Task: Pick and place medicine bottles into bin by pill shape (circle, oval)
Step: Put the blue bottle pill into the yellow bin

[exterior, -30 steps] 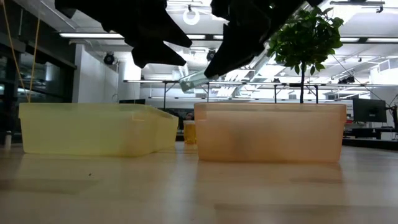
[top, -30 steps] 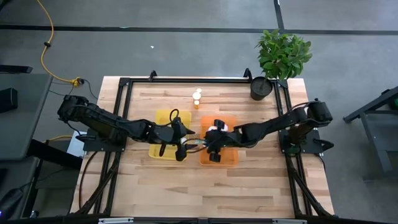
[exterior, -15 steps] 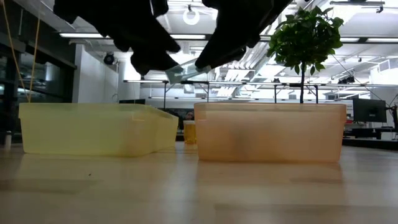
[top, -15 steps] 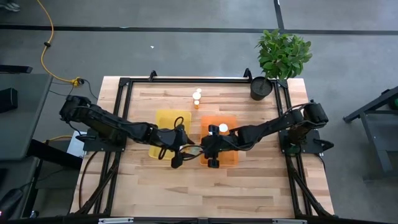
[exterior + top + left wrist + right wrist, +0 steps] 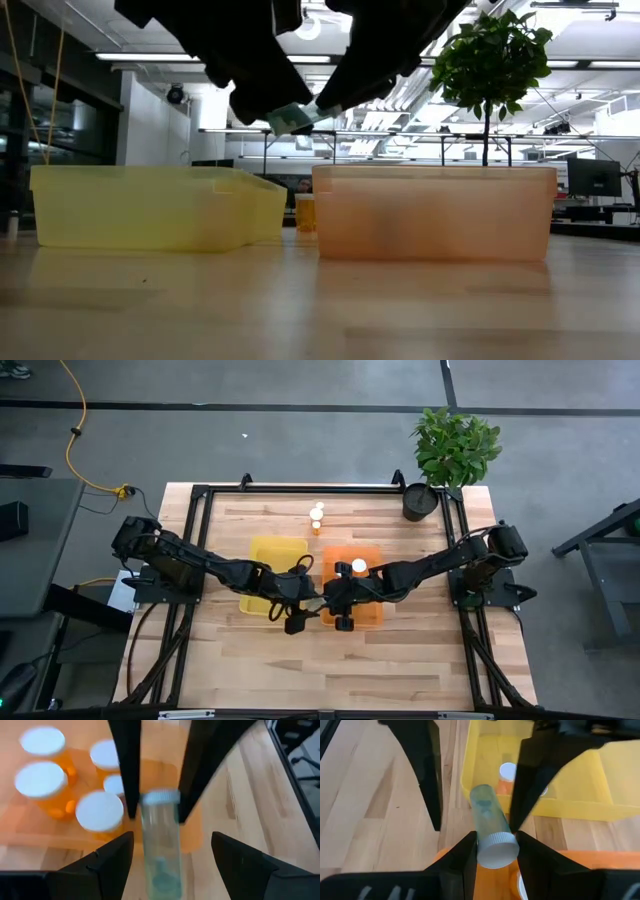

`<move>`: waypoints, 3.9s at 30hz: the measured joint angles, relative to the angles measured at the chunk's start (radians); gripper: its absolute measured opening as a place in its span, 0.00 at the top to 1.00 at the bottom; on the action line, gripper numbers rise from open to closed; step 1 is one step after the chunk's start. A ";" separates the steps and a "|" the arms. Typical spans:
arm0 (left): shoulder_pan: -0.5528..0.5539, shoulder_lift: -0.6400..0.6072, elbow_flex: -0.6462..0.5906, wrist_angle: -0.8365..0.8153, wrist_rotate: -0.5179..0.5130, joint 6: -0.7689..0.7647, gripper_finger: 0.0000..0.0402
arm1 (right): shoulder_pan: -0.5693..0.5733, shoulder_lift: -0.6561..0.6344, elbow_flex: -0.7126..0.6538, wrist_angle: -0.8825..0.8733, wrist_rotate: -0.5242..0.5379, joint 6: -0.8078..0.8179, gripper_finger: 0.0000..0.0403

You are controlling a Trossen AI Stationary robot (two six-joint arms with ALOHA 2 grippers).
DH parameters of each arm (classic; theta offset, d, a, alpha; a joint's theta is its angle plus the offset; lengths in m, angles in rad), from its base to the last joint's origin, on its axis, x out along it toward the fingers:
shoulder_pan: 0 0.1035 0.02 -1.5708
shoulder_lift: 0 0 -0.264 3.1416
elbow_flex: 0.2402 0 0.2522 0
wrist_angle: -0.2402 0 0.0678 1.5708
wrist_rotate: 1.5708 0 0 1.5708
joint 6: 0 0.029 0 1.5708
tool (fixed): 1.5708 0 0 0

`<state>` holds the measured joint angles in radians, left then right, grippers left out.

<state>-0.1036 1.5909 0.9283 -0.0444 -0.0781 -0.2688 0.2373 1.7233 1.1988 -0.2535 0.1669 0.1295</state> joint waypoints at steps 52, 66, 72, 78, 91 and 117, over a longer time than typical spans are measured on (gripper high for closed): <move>0.005 -0.002 0.005 0.003 -0.038 0.011 0.77 | 0.006 0.000 -0.002 0.012 0.035 -0.007 0.74; 0.004 -0.002 0.005 0.003 -0.036 0.010 0.77 | 0.003 0.000 -0.002 0.019 0.006 0.004 0.72; 0.005 -0.002 0.005 0.004 -0.035 0.011 0.77 | 0.004 0.000 -0.002 0.027 0.016 0.006 0.57; 0.005 -0.002 0.005 -0.005 -0.038 0.011 0.77 | 0.006 -0.004 -0.002 0.015 0.018 -0.015 0.40; -0.020 -0.191 -0.045 -0.221 -0.341 -0.042 0.77 | 0.065 -0.119 -0.002 0.005 0.131 -0.059 0.37; -0.034 -0.301 -0.789 1.046 -0.607 -0.039 0.77 | 0.025 -0.066 -0.003 0.223 0.276 -0.020 0.37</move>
<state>-0.1378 1.2896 0.1390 1.0012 -0.6854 -0.3078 0.2621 1.6569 1.1957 -0.0303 0.4427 0.1093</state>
